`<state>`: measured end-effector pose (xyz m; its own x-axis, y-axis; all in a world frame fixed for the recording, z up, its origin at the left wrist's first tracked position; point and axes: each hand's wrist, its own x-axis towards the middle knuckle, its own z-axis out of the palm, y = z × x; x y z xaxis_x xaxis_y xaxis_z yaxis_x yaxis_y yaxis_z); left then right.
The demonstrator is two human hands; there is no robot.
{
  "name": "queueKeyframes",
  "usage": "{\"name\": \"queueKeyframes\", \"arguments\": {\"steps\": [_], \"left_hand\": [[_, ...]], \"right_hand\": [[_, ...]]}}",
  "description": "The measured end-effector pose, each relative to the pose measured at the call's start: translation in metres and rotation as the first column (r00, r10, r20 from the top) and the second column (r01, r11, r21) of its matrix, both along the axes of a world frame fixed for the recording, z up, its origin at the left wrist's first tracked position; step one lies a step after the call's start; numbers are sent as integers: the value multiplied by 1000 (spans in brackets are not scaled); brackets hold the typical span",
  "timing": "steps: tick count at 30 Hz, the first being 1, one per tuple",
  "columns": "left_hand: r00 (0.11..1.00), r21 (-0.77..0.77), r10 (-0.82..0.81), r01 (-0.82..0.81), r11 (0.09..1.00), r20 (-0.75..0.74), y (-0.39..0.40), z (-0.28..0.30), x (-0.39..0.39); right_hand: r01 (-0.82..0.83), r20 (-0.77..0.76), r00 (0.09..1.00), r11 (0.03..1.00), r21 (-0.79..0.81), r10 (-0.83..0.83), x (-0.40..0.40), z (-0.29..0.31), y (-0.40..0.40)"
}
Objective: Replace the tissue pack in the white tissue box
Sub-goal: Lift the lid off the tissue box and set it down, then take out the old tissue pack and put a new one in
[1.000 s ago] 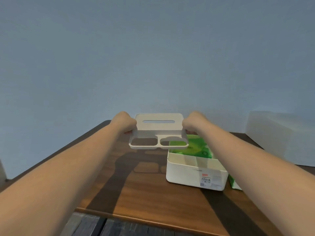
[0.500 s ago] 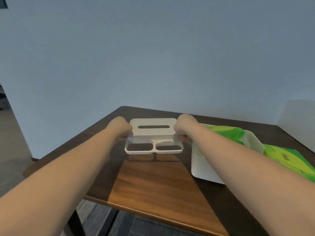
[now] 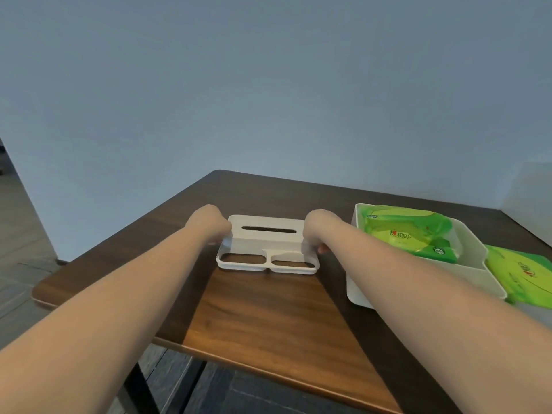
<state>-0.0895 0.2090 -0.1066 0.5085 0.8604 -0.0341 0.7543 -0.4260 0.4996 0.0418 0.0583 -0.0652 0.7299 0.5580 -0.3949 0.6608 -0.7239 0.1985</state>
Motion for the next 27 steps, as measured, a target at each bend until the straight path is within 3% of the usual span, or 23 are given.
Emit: {"name": "queueKeyframes", "arguments": {"steps": [7,13,18,21,24,27], "left_hand": [[1000,49,10,-9,999,-17,-3,0,0],[1000,138,-18,21,990,-21,-15,20,3],[994,141,-84,75,987,63,-41,39,11],[976,94,-154,141,986,155,-68,54,23],[925,66,-261,252,965,276,-98,68,41],[844,48,-383,395,917,375,-131,77,60]], "right_hand": [[-16,22,1000,999,30,16,-1,2,-3],[25,-14,1000,972,234,-22,-5,9,-12],[3,-11,1000,861,509,3,-5,36,-38],[21,10,999,747,665,-38,9,58,-62],[43,76,983,610,791,-167,32,74,-105],[111,87,945,558,822,-315,58,76,-154]]}}
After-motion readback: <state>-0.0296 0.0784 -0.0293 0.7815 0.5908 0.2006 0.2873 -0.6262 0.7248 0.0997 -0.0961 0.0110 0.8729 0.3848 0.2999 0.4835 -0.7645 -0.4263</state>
